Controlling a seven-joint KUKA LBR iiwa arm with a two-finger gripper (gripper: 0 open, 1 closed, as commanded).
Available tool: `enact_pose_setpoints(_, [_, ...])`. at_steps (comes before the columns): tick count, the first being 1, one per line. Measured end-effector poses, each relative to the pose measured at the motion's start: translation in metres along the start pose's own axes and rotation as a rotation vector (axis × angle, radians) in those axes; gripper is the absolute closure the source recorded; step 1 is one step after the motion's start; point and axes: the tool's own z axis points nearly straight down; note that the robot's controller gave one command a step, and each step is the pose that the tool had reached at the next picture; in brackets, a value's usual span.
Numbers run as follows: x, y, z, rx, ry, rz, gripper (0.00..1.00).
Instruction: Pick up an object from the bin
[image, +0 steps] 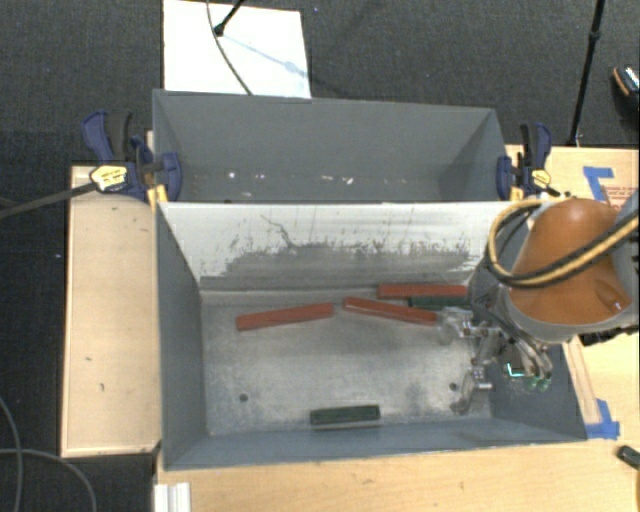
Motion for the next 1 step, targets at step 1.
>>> enact_pose_setpoints(1, [-0.0988, 0.0565, 0.0742, -0.002, -0.011, -0.047, 0.00])
